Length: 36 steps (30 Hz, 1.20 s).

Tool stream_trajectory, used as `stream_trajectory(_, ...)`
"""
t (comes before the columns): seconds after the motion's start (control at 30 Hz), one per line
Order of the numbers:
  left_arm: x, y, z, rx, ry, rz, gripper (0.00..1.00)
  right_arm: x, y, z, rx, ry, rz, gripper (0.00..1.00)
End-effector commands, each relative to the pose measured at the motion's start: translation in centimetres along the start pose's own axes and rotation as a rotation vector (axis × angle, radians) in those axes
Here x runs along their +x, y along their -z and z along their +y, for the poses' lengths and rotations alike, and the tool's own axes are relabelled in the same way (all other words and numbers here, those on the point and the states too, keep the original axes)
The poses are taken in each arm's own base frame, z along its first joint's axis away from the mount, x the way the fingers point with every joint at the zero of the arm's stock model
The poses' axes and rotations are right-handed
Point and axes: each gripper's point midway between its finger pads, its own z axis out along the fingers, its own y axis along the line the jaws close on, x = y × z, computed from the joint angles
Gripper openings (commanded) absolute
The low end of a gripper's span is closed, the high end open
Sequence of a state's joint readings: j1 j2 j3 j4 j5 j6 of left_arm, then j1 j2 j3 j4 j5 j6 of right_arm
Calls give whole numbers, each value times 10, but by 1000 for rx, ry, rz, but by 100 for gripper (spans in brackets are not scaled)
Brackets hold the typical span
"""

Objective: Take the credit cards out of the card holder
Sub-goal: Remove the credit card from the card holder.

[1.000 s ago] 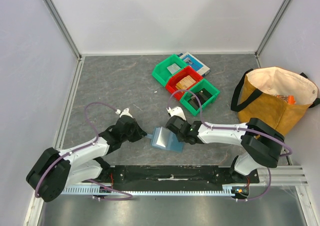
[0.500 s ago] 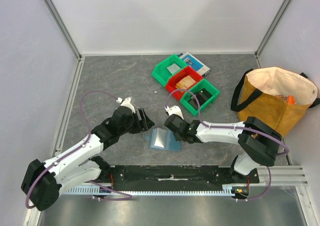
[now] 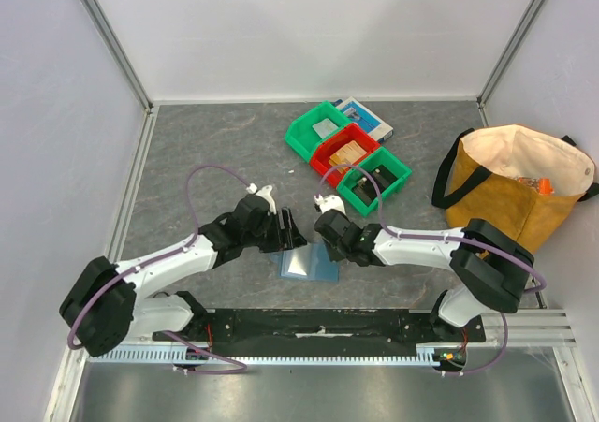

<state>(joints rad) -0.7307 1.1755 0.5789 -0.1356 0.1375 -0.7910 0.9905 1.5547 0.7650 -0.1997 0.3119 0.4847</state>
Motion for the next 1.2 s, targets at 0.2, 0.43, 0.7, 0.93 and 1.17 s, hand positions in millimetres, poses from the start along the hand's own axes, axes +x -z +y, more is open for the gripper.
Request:
stream_trajectory(0.2,8,-21,-1,31,-14,30,62,11,-3,-2,-25,-30,25,14)
stream_trajectory(0.43,13,-26,0,19,-17,42,60,9,-2,-3,-32,-40,12,12)
stream_trajectory(0.7,20,-29,-27,117,-17,76,60,2,3,0,-64,-68,-26,11)
stream_trajectory(0.93,27,-31,-63,221,-20,99,59,-13,15,-3,-115,-166,-124,14)
stream_trajectory(1.17,35,-39,-84,262,-31,126,58,-39,42,-15,-201,-305,-298,19)
